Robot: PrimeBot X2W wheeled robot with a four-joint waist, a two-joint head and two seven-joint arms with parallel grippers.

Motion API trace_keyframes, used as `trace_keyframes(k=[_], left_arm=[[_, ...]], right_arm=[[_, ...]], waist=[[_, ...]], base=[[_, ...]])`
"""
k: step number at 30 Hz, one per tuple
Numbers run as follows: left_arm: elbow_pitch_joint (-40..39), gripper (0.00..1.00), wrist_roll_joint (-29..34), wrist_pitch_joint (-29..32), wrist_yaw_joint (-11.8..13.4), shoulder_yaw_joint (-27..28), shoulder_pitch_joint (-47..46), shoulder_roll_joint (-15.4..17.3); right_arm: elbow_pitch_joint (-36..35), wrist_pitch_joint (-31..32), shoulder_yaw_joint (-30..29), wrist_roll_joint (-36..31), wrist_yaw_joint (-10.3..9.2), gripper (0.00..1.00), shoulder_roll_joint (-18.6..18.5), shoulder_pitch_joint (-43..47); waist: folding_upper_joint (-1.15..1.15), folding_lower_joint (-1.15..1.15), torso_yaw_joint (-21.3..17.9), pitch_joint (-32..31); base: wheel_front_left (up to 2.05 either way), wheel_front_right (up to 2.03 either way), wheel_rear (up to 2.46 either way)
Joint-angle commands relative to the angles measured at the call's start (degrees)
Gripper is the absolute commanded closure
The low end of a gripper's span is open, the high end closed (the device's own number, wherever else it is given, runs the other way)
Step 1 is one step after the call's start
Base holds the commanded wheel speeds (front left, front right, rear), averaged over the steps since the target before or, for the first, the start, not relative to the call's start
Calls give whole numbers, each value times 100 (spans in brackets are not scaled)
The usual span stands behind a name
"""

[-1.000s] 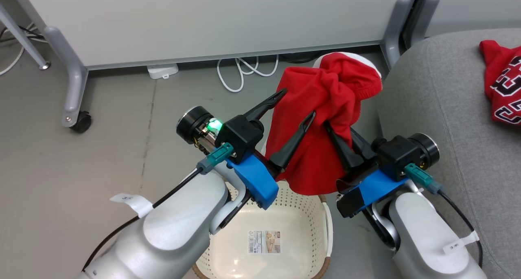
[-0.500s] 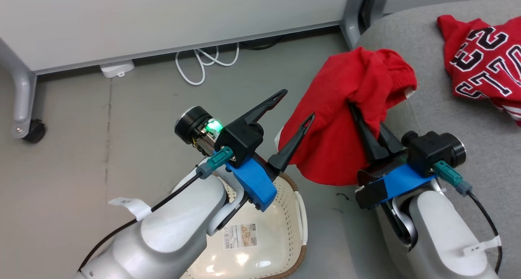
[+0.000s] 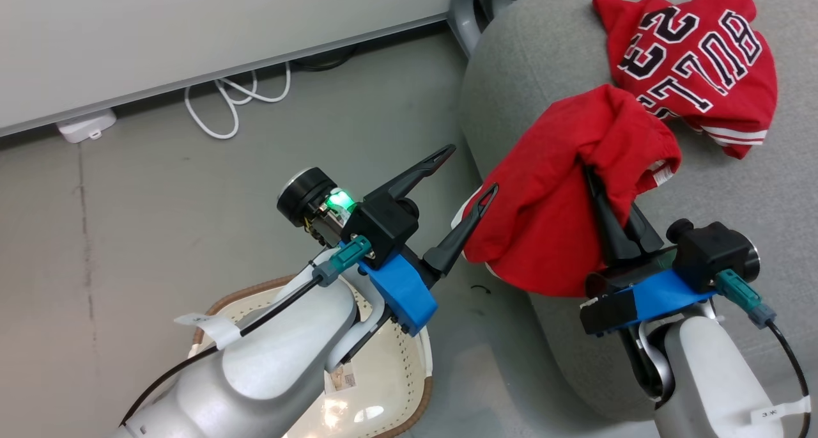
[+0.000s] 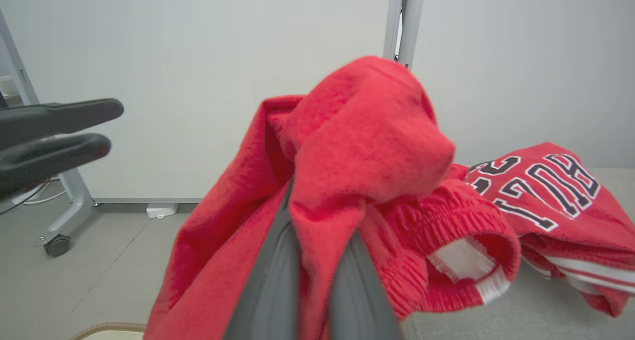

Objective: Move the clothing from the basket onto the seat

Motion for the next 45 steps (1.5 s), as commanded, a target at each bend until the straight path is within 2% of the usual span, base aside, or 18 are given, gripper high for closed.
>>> trace_keyframes(k=[1,8,16,26,31,36,42,45], left_arm=[[-13,0,11,-7,23,-7,-8,20],[-47,0,34,-1,39,-75,5,5],[-64,0,50,-8,35,-140,-71,-5],[-134,0,50,-20,107,-83,-176,114],[-233,0,78,58,112,-72,-303,222],[-369,0,176,153,121,-65,-543,292],[-496,0,272,243,136,-42,-797,435],[-556,0,319,282,164,-40,-895,476]], right_arm=[[-50,-4,-45,-7,2,100,27,73],[-195,-4,-231,-12,3,100,90,271],[-285,-4,-370,-21,3,100,147,363],[-620,-5,-528,-92,2,100,28,-446],[-855,-4,-849,-134,3,100,-177,-1308],[-979,-4,-1334,-197,3,100,-541,-2196],[-796,-4,-2040,-156,3,100,-909,-3123],[-525,-3,-2327,-180,2,100,-1223,-3515]], waist=[[0,-1,-137,29],[0,-1,-450,75],[0,-1,-550,136],[0,-1,-472,423],[0,-1,-411,850],[0,-1,-274,1435],[0,-1,-198,2035],[0,-1,-177,2292]], base=[[0,0,0],[0,0,0],[0,0,0],[0,0,0],[0,0,0],[0,0,0],[0,0,0],[0,0,0]])
